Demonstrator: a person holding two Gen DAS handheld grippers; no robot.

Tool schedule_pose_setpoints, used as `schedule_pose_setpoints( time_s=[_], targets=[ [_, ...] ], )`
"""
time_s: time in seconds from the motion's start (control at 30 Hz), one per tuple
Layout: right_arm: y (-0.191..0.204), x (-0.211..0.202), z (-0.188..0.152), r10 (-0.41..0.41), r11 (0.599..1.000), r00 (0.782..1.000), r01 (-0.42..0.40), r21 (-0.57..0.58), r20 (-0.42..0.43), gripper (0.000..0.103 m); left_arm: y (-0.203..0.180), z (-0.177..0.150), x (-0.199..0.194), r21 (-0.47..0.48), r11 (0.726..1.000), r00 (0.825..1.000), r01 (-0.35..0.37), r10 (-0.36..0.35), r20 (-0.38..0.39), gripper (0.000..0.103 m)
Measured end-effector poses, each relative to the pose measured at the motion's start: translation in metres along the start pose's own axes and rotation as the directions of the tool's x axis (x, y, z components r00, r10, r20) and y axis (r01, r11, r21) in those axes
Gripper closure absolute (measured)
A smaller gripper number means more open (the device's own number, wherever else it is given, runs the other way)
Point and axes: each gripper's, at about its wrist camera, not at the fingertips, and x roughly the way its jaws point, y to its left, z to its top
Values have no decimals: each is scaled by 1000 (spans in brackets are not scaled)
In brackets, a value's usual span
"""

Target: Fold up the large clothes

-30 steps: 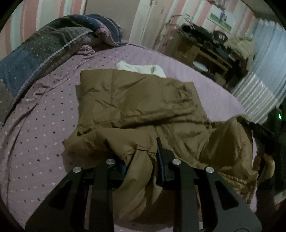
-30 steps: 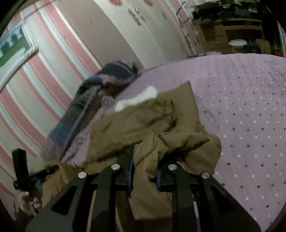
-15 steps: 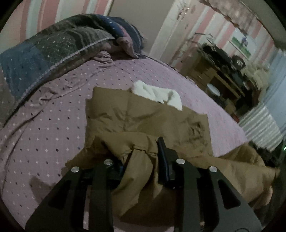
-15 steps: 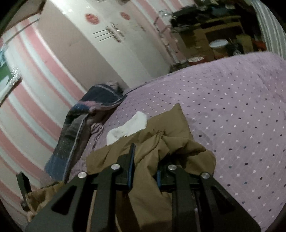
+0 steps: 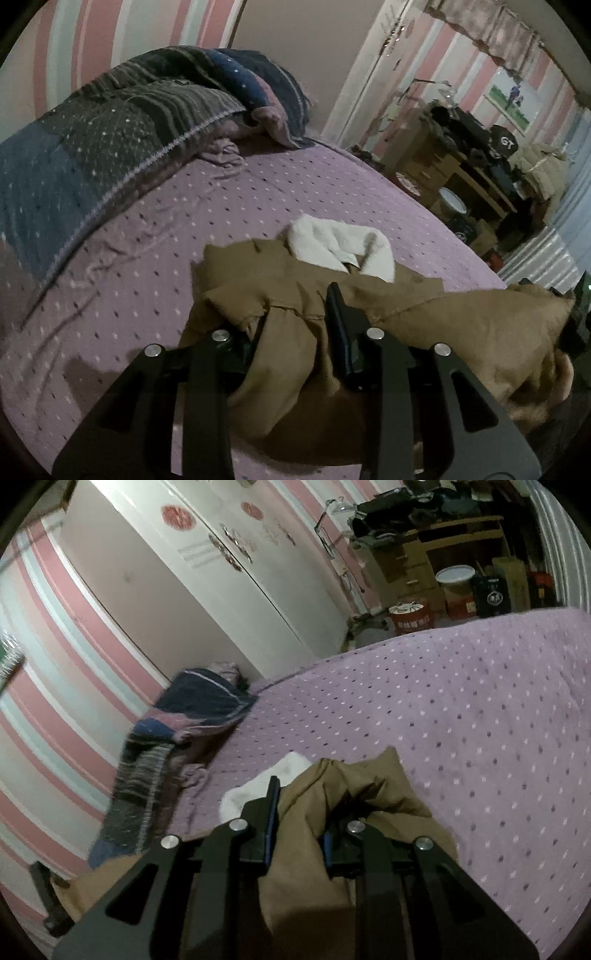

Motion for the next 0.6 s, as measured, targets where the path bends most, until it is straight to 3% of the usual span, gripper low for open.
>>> schedule_pose_setpoints(
  time_s=[0.1, 0.2, 0.37, 0.5, 0.6],
  targets=[
    [-2, 37, 12, -52, 999, 997, 53, 0, -54, 84, 10, 15, 29, 10, 999, 998, -31, 31, -52, 69],
    [-9, 84, 10, -123, 992, 984, 120, -23, -131, 84, 16, 20, 76, 90, 992, 987, -83, 95, -128, 69],
    [-18, 145, -4, -234, 971, 943, 217, -96, -237, 84, 36, 17, 135, 95, 991, 964, -98, 118, -238, 68],
    [-15, 168, -10, -296, 953, 914, 263, -151, -279, 84, 43, 15, 155, 64, 992, 953, -108, 122, -279, 68],
    [-18, 174, -4, -299, 954, 898, 268, -137, -323, 83, 43, 23, 155, 42, 994, 939, -100, 108, -327, 66]
  ],
)
